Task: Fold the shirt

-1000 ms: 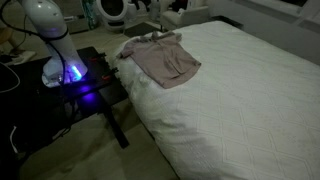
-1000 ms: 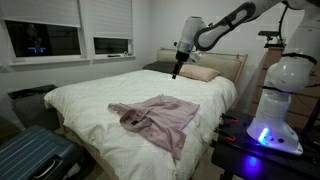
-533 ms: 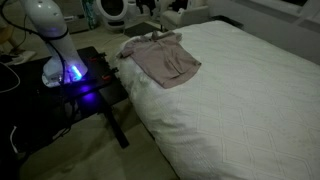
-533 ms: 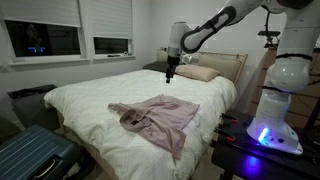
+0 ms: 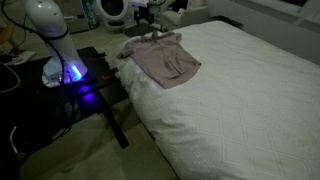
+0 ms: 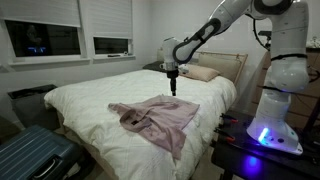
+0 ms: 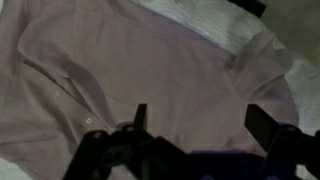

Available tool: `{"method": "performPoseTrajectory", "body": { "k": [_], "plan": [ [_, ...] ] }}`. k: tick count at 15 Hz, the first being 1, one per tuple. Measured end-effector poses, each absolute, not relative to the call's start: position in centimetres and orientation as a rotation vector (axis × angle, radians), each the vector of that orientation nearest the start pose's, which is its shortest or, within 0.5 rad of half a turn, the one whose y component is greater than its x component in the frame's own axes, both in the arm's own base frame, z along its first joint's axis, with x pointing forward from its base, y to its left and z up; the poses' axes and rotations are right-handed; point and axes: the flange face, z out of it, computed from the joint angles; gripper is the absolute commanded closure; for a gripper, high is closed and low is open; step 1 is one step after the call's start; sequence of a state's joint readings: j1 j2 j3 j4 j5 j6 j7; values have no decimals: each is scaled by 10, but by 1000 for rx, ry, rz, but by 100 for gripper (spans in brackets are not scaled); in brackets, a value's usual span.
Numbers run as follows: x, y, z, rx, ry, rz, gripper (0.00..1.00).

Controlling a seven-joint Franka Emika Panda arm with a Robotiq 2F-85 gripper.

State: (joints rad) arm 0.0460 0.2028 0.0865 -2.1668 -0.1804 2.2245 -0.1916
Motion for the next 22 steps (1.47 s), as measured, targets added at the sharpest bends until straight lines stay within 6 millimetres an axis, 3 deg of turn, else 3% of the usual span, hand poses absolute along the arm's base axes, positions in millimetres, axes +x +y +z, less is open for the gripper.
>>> {"method": "performPoseTrajectory", "body": {
  "k": [4, 8, 14, 22],
  "plan": [
    [522, 66, 262, -3063, -902, 510, 0],
    [513, 73, 235, -3019, -968, 607, 0],
    [489, 101, 176, -2934, -1048, 747, 0],
    [471, 144, 119, -2867, -1088, 635, 0]
  ]
}}
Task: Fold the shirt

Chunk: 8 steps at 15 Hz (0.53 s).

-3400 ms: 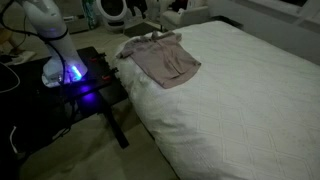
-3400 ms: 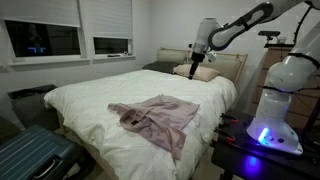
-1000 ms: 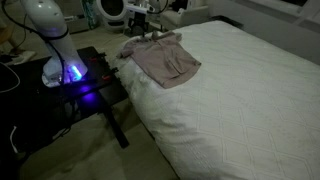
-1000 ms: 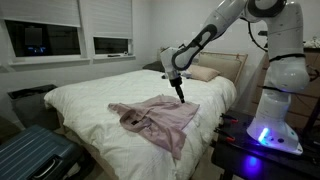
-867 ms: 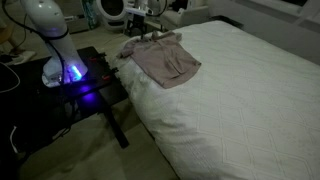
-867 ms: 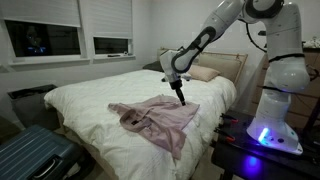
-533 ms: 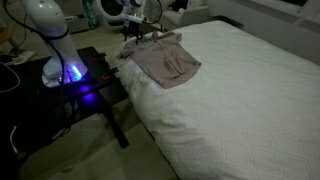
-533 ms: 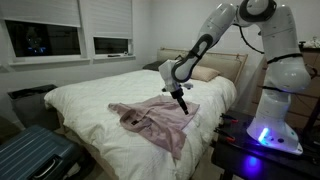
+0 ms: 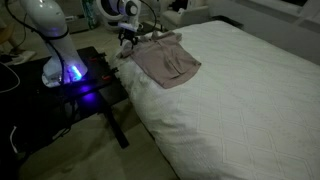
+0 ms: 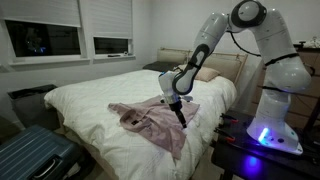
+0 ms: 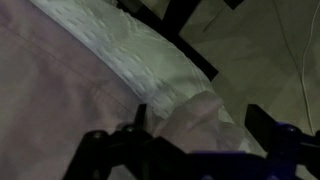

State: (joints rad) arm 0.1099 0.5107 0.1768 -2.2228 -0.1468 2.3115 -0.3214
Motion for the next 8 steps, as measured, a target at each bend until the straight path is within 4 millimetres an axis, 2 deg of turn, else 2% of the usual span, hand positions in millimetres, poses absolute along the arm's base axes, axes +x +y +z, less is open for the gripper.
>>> {"method": "performPoseTrajectory", "body": {
  "k": [4, 8],
  "plan": [
    [464, 163, 102, -2871, -1077, 475, 0],
    [455, 171, 90, -2885, -1055, 360, 0]
  ]
}}
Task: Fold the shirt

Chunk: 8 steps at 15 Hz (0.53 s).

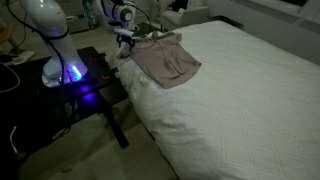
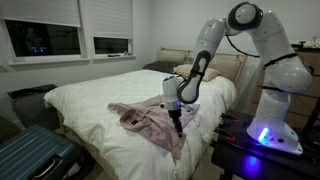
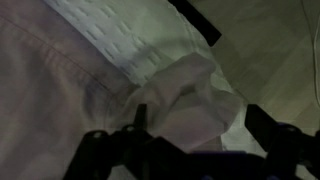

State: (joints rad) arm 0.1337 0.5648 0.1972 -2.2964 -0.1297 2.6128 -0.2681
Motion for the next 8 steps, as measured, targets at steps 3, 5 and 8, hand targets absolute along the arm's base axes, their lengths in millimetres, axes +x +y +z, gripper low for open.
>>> {"method": "performPoseTrajectory", "body": {
  "k": [3, 5, 8],
  "plan": [
    [450, 172, 83, -2887, -1049, 344, 0],
    [450, 172, 80, -2901, -1031, 316, 0],
    [452, 169, 78, -2937, -991, 280, 0]
  ]
}}
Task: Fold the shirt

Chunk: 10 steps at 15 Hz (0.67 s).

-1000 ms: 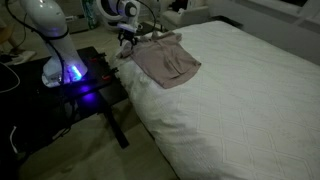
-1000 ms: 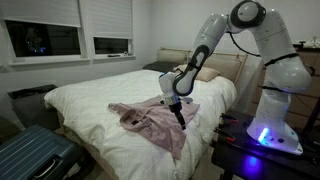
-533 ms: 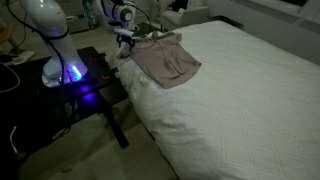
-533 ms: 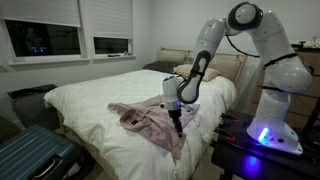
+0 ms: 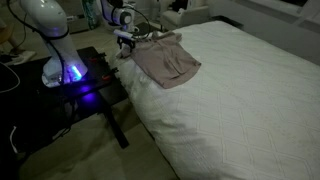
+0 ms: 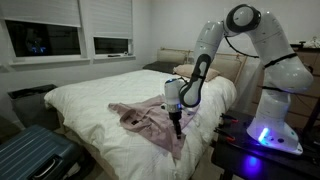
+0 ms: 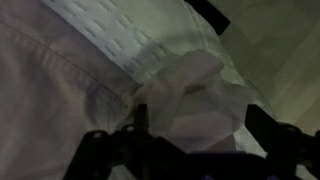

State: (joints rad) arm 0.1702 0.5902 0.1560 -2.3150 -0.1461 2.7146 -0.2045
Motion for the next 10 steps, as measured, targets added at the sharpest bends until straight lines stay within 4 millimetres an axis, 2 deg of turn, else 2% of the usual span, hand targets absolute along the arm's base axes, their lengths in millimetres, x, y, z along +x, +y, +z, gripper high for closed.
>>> {"method": "performPoseTrajectory", "body": {
  "k": [4, 5, 6, 10],
  "plan": [
    [455, 164, 76, -2994, -948, 260, 0],
    [455, 163, 76, -3009, -940, 256, 25],
    [455, 163, 75, -3022, -934, 256, 26],
    [455, 162, 74, -3043, -945, 256, 58]
  ]
}}
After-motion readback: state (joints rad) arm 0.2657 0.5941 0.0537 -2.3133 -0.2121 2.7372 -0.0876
